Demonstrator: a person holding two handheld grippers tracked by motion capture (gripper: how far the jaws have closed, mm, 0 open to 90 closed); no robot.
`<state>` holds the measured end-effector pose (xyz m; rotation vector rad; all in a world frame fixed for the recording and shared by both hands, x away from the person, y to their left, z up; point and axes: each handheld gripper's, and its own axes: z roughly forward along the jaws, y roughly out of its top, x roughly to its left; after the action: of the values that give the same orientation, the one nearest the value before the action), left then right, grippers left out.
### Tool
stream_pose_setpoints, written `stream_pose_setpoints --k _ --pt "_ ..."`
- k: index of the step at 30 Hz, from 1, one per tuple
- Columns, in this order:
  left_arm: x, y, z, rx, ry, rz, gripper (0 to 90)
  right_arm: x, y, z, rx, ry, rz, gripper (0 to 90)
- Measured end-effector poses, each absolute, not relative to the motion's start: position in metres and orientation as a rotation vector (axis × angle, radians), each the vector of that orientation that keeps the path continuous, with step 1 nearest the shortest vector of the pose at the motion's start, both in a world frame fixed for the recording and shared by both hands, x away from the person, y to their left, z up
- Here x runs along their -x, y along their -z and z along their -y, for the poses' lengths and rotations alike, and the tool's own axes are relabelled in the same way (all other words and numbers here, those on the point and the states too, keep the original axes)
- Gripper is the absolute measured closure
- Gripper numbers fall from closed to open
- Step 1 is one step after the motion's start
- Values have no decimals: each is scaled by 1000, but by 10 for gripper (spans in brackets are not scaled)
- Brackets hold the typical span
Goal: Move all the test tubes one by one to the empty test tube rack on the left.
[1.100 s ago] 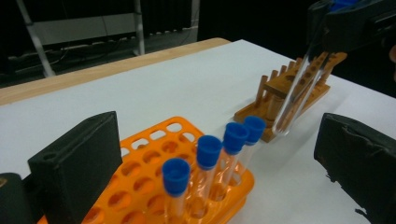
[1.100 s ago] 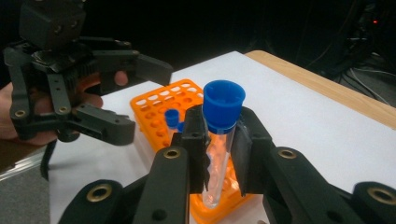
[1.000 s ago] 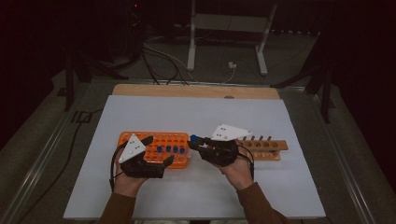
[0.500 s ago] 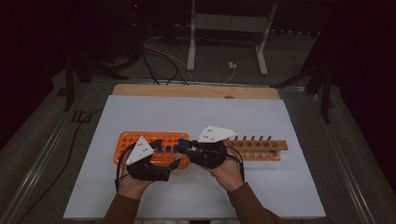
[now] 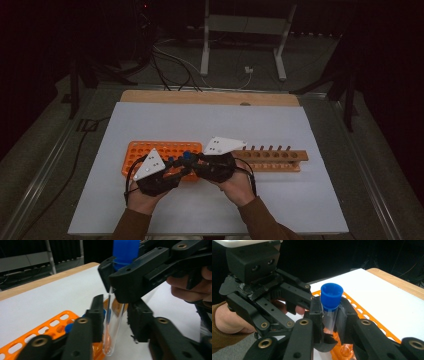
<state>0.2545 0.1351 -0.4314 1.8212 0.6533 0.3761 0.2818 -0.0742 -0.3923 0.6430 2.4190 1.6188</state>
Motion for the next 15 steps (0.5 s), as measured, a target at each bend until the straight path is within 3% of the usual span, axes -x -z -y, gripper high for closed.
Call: stream_pose_setpoints --k 3,12,15 --pt "-255 432 -137 -1819 -371 -655 757 -282 393 73 -640 -1621 -2424 765" --pt "-255 432 -138 -1824 -359 -643 778 -282 393 73 -637 -1632 -2428 754" --pt "-256 432 -142 -1820 -364 -660 779 -283 392 76 -656 -1645 -2420 622"
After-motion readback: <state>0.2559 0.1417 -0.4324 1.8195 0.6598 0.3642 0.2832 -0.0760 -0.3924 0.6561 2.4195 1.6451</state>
